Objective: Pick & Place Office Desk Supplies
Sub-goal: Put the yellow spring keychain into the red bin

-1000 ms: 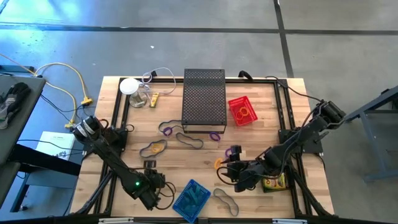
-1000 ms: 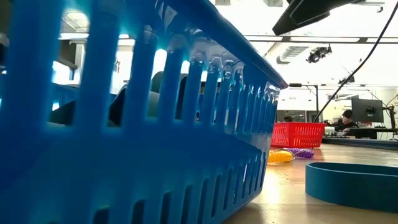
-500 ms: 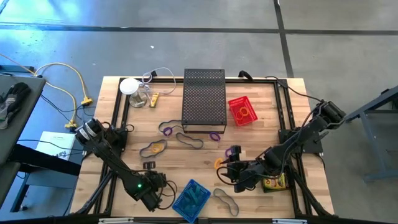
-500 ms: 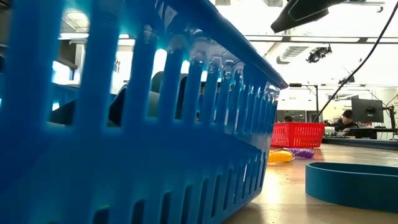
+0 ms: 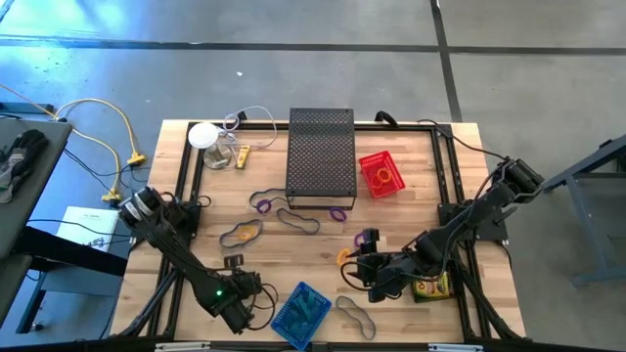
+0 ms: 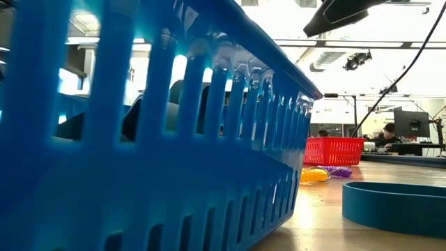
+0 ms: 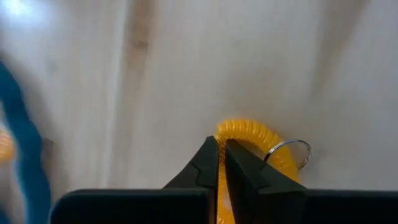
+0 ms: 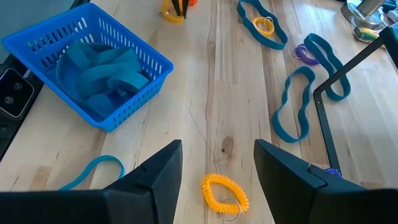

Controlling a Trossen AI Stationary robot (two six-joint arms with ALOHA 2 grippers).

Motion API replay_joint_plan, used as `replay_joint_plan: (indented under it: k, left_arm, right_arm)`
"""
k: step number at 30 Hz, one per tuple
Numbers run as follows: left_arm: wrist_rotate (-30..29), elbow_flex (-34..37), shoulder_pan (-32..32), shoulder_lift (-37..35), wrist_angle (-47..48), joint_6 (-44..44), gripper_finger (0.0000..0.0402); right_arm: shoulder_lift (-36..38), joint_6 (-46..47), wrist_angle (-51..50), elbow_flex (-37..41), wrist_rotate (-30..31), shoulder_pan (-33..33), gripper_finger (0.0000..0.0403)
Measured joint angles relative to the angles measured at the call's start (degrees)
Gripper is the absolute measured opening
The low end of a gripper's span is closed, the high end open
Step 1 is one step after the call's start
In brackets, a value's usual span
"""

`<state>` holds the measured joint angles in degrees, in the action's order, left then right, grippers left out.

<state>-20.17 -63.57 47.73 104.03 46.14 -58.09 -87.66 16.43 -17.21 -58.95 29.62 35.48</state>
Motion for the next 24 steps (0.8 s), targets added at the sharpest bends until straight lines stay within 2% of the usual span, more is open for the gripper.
replay_joint_plan:
  k: [4, 9, 16, 21, 24]
  left_arm:
    - [-7.5, -0.6, -0.9, -3.8, 0.2, 1.8, 0.0006]
    - [-10.8, -0.6, -2.0, -8.0, -1.0, 5.5, 0.0005]
    - [-23.9, -0.7, -2.8, -12.0, -6.2, 8.5, 0.0005]
    - [-31.7, -0.7, -2.8, -12.7, -15.6, 18.1, 0.0005]
    - [-35.1, -0.7, -3.2, -12.8, -24.6, 28.0, 0.0005]
  right_arm:
    - [0.0, -0.1, 0.1, 0.0, 0.0, 0.0, 0.0188]
    - [0.0, -0.1, 0.4, 0.0, 0.2, 0.0, 0.0188]
    - [0.0, 0.4, 1.6, 0.0, 0.2, 0.0, 0.0188]
    - [0.0, 2.9, 1.6, 0.0, 0.0, 0.0, 0.0188]
    - [0.0, 4.3, 1.6, 0.0, 0.1, 0.0, 0.0188]
